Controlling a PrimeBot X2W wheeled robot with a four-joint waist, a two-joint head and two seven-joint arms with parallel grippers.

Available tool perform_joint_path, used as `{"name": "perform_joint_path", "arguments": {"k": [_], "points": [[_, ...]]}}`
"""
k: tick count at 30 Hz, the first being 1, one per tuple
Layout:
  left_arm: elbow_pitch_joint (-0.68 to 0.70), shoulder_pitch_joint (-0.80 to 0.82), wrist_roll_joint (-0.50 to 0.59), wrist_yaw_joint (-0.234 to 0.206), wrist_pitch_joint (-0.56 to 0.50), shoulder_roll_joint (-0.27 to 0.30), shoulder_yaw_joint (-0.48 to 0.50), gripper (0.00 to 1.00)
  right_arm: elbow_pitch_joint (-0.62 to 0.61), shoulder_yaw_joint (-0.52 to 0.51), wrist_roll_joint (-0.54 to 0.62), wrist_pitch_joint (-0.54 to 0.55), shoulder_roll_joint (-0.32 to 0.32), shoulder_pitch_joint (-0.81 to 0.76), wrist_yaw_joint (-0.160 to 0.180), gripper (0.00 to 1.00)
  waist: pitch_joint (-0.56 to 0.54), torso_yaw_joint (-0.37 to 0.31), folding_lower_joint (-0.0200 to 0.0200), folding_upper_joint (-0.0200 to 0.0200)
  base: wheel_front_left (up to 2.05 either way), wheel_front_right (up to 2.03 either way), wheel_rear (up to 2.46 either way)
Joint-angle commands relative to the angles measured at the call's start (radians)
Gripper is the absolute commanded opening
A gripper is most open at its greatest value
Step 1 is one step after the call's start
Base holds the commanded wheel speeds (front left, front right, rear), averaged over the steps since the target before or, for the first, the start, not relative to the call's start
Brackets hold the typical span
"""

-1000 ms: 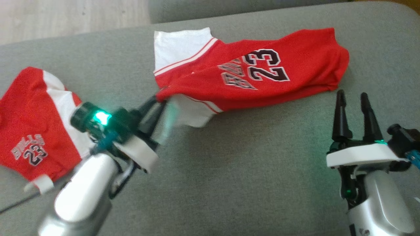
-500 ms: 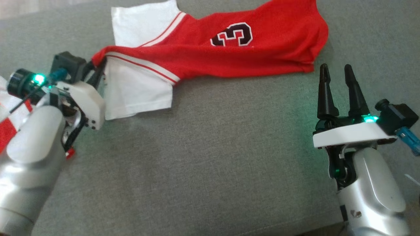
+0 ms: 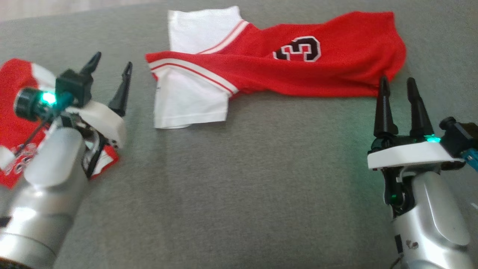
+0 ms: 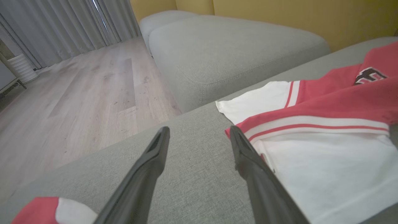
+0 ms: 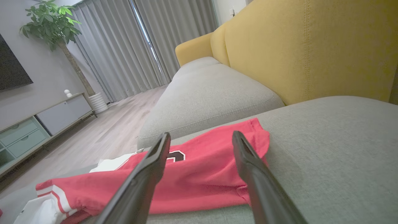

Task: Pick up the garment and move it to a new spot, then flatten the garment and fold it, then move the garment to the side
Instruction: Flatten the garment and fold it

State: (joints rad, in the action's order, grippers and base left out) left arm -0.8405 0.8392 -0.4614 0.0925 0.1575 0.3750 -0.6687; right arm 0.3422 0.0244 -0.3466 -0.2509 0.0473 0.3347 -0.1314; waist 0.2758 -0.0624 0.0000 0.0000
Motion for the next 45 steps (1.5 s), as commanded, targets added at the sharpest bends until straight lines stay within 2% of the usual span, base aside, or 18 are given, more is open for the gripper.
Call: {"name": "perform_joint_path", "arguments": {"k": [1, 8, 9, 15, 19, 28, 36, 45], "points": [[0.044, -0.017, -0.022, -0.018, 0.037, 0.019, 0.056, 1.00, -0.026, 0.003, 0.015, -0.011, 0.003, -0.007, 0.001, 1.00, -0.043, 0.061, 0.0000, 0.0000, 0.00, 0.00, 0.00], [0.199, -0.204, -0.076, -0.096, 0.092, -0.034, 0.098, 1.00, -0.026, -0.033, 0.023, -0.011, 0.003, -0.063, 0.001, 1.00, -0.103, 0.124, 0.0000, 0.0000, 0.00, 0.00, 0.00], [0.199, -0.204, -0.076, -0.096, 0.092, -0.034, 0.098, 1.00, -0.026, -0.033, 0.023, -0.011, 0.003, -0.063, 0.001, 1.00, -0.103, 0.124, 0.0000, 0.0000, 0.00, 0.00, 0.00], [0.342, -0.369, -0.105, -0.171, 0.102, -0.078, 0.138, 1.00, -0.029, -0.048, 0.027, -0.011, 0.003, -0.103, 0.001, 1.00, -0.125, 0.129, 0.0000, 0.0000, 0.00, 0.00, 0.00], [0.406, -0.425, -0.098, -0.201, 0.104, -0.084, 0.157, 1.00, -0.035, -0.043, 0.025, -0.011, 0.003, -0.104, 0.001, 1.00, -0.115, 0.112, 0.0000, 0.0000, 0.00, 0.00, 0.00], [0.433, -0.385, -0.081, -0.193, 0.084, -0.081, 0.154, 1.00, -0.064, -0.017, 0.021, -0.011, 0.003, -0.082, 0.001, 1.00, -0.052, 0.059, 0.0000, 0.0000, 0.00, 0.00, 0.00], [0.314, -0.293, -0.095, -0.170, -0.039, -0.104, 0.121, 1.00, -0.076, 0.002, 0.016, -0.011, 0.003, -0.061, 0.001, 1.00, 0.001, 0.014, 0.0000, 0.0000, 0.00, 0.00, 0.00], [0.210, -0.264, -0.099, -0.179, -0.106, -0.119, 0.099, 1.00, -0.076, -0.002, 0.013, -0.011, 0.003, -0.054, 0.001, 1.00, 0.012, -0.005, 0.0000, 0.0000, 0.00, 0.00, 0.00]]}}
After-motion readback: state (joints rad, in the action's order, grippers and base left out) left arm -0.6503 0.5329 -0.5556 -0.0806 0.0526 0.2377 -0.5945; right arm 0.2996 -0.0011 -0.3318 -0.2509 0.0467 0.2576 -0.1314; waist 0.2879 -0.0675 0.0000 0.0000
